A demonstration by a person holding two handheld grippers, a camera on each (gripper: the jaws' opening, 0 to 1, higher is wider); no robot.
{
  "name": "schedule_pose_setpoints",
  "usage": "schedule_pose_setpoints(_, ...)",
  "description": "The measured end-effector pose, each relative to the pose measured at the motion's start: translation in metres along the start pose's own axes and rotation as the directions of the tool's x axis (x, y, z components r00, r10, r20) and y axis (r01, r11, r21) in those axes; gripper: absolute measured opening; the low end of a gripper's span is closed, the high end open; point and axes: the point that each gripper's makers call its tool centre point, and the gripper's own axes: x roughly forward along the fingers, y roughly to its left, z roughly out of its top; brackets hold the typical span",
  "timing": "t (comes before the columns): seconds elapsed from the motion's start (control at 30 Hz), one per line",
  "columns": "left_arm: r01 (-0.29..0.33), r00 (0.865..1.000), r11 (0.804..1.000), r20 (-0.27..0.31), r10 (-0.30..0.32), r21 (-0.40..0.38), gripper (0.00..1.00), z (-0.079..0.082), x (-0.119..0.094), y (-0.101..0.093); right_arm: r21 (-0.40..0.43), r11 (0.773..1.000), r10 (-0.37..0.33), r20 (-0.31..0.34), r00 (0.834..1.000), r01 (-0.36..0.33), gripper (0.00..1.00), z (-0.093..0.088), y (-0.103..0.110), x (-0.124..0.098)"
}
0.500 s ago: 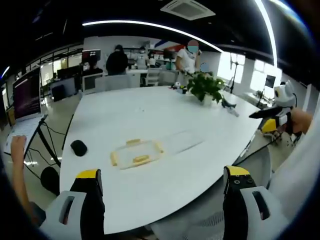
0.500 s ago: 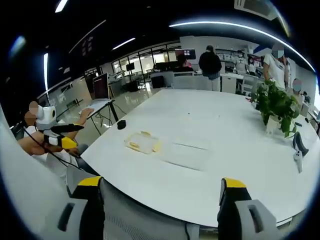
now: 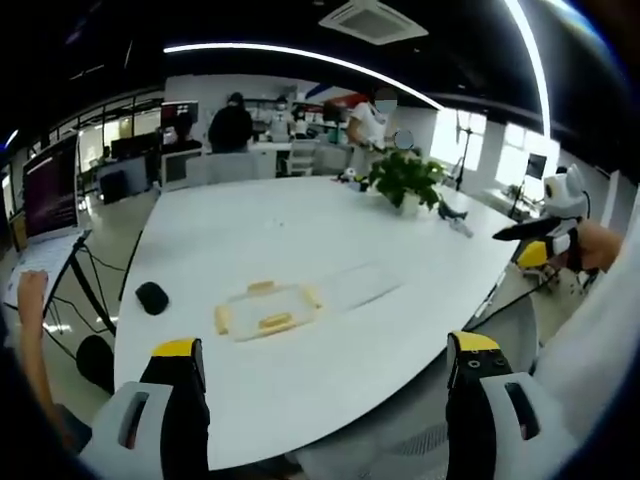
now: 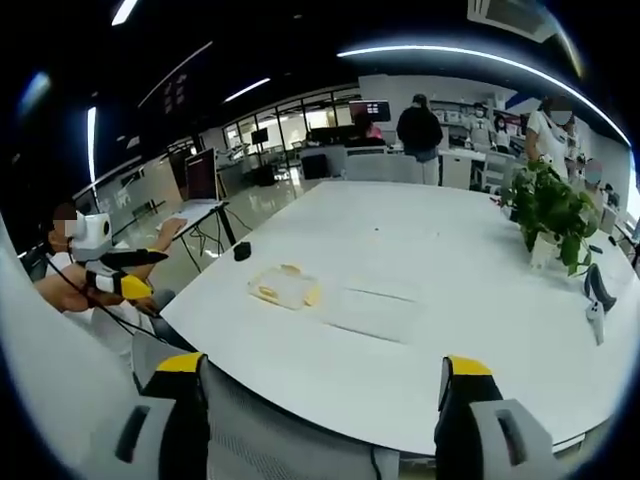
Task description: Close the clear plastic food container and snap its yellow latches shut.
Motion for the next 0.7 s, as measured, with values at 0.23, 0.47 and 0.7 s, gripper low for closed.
schedule_pose_setpoints(0.23,0.004,1.000,1.000,0.003,-0.004,0.002,0.99,-0.0021,0.0011,0.0030,0.006,1.000,-0.012,0.008,1.000,0.012,0.97,-0.0003,-0.0010,-0.0006)
schedule_pose_setpoints(0.47,0.011,1.000,1.000,0.002,-0.011,0.005,0.99,-0.0013,0.0022,0.0020,0.001,1.000,-0.021,0.005,1.000,0.021,0.96,-0.0008,-0.0018,-0.0012)
schedule_pose_setpoints(0.7,0.007,1.000,1.000,0.009,-0.007,0.011,0.99,0.0023,0.0011,0.0031,0.010,1.000,-0.025,0.012,1.000,0.025,0.96,-0.0007,-0.0040,-0.0018)
